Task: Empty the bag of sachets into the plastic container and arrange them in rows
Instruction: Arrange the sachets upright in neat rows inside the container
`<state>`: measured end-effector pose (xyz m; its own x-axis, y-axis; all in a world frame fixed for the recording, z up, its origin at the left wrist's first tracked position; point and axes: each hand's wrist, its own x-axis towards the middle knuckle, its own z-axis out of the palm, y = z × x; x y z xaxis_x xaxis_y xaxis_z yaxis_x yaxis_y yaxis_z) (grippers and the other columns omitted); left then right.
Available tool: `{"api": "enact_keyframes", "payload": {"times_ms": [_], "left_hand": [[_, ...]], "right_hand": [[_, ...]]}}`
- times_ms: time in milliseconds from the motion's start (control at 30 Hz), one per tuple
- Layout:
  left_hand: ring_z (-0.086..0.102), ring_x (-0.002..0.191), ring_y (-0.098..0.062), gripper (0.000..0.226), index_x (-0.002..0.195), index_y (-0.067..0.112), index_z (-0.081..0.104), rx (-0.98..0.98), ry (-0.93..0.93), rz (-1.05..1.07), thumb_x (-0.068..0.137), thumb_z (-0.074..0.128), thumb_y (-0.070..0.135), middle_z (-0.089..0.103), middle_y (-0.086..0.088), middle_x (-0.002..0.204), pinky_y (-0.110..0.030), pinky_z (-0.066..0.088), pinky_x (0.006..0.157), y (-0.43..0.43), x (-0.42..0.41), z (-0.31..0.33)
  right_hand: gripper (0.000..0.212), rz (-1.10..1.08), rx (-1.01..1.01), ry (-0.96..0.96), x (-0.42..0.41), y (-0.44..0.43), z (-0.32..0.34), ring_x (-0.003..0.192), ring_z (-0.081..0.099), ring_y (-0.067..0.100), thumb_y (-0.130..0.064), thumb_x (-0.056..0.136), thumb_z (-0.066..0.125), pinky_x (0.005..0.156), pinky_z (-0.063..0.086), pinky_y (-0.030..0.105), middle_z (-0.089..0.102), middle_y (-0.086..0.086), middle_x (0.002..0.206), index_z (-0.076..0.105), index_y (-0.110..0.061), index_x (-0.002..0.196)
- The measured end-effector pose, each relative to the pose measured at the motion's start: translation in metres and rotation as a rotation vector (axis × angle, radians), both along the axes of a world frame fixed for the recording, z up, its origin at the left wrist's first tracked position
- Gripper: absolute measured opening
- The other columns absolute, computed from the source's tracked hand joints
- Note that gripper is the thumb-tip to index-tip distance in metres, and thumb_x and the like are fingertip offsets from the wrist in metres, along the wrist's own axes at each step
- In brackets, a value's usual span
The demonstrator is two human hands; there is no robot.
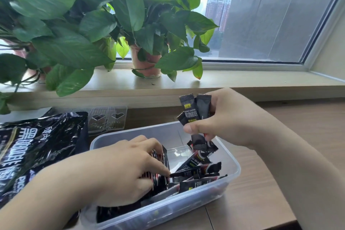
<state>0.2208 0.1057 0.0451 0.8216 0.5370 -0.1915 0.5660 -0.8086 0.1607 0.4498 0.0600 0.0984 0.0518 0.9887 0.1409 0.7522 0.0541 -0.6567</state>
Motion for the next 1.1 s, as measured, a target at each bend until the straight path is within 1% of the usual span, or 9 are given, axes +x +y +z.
{"api": "enact_keyframes", "payload": {"times_ms": [167, 300, 467, 633, 767, 833, 933, 1033, 1100], "left_hand": [[0.032, 0.125, 0.006, 0.056, 0.131, 0.066, 0.040, -0.028, -0.004, 0.020, 0.081, 0.036, 0.040, 0.027, 0.036, 0.131, -0.025, 0.029, 0.113, -0.001, 0.002, 0.003], [0.034, 0.125, 0.004, 0.052, 0.127, 0.071, 0.040, -0.048, -0.023, 0.040, 0.083, 0.038, 0.043, 0.027, 0.037, 0.131, -0.027, 0.031, 0.112, -0.005, 0.004, 0.004], [0.039, 0.122, 0.002, 0.048, 0.124, 0.072, 0.040, -0.042, -0.049, 0.070, 0.083, 0.036, 0.047, 0.028, 0.037, 0.130, -0.030, 0.034, 0.110, -0.007, 0.008, 0.000], [0.029, 0.121, 0.020, 0.041, 0.131, 0.058, 0.050, -0.017, -0.129, 0.097, 0.091, 0.043, 0.059, 0.039, 0.038, 0.129, -0.016, 0.030, 0.108, -0.004, 0.011, 0.001], [0.049, 0.112, 0.015, 0.048, 0.138, 0.043, 0.053, 0.073, -0.333, 0.195, 0.093, 0.054, 0.058, 0.059, 0.030, 0.125, -0.016, 0.041, 0.103, 0.000, 0.023, 0.004], [0.059, 0.100, 0.012, 0.036, 0.128, 0.041, 0.060, 0.024, -0.455, 0.226, 0.092, 0.063, 0.050, 0.069, 0.027, 0.109, -0.015, 0.047, 0.090, -0.001, 0.033, 0.006], [0.066, 0.083, 0.004, 0.004, 0.094, 0.030, 0.071, -0.087, -0.521, 0.188, 0.091, 0.069, 0.033, 0.073, 0.019, 0.086, -0.015, 0.049, 0.073, -0.002, 0.044, 0.009], [0.063, 0.071, 0.008, 0.016, 0.080, 0.033, 0.069, -0.230, -0.565, 0.196, 0.091, 0.071, 0.022, 0.072, 0.020, 0.075, -0.008, 0.043, 0.067, -0.003, 0.044, 0.010], [0.061, 0.068, 0.007, 0.011, 0.081, 0.023, 0.072, -0.280, -0.599, 0.229, 0.090, 0.072, 0.017, 0.074, 0.014, 0.075, -0.007, 0.044, 0.065, -0.004, 0.045, 0.010]], "right_hand": [[0.011, -0.073, 0.112, 0.399, 0.005, -0.012, 0.002, 0.050, 0.066, 0.009, -0.024, 0.072, 0.088, 0.050, 0.055, 0.019, 0.074, 0.000, 0.062, 0.076, -0.022, 0.072], [0.010, -0.090, 0.172, 0.617, 0.000, -0.019, -0.009, 0.056, 0.070, 0.011, -0.021, 0.072, 0.088, 0.055, 0.055, 0.017, 0.076, 0.002, 0.067, 0.078, -0.019, 0.074], [0.011, -0.126, 0.164, 0.686, 0.000, -0.016, -0.022, 0.059, 0.072, 0.014, -0.025, 0.072, 0.088, 0.055, 0.055, 0.018, 0.077, 0.003, 0.070, 0.078, -0.022, 0.076], [0.010, -0.137, 0.096, 0.736, 0.001, -0.008, -0.035, 0.062, 0.071, 0.016, -0.024, 0.073, 0.087, 0.059, 0.058, 0.023, 0.077, 0.005, 0.070, 0.078, -0.021, 0.075], [0.009, -0.105, 0.076, 0.762, 0.001, -0.005, -0.037, 0.058, 0.068, 0.013, -0.023, 0.072, 0.087, 0.058, 0.059, 0.023, 0.077, 0.005, 0.068, 0.078, -0.022, 0.074], [0.008, -0.076, 0.070, 0.785, 0.002, -0.006, -0.038, 0.057, 0.067, 0.014, -0.023, 0.071, 0.087, 0.057, 0.058, 0.022, 0.076, 0.005, 0.068, 0.079, -0.023, 0.073], [0.011, -0.063, 0.062, 0.759, 0.003, -0.007, -0.039, 0.060, 0.070, 0.016, -0.026, 0.069, 0.087, 0.059, 0.061, 0.026, 0.077, 0.007, 0.070, 0.079, -0.022, 0.075], [0.014, -0.036, 0.047, 0.744, 0.005, -0.009, -0.038, 0.064, 0.073, 0.017, -0.027, 0.069, 0.088, 0.060, 0.059, 0.024, 0.077, 0.006, 0.072, 0.079, -0.021, 0.077], [0.015, -0.009, 0.043, 0.747, 0.005, -0.011, -0.037, 0.066, 0.074, 0.017, -0.029, 0.067, 0.088, 0.059, 0.058, 0.022, 0.078, 0.006, 0.072, 0.079, -0.023, 0.077]]}}
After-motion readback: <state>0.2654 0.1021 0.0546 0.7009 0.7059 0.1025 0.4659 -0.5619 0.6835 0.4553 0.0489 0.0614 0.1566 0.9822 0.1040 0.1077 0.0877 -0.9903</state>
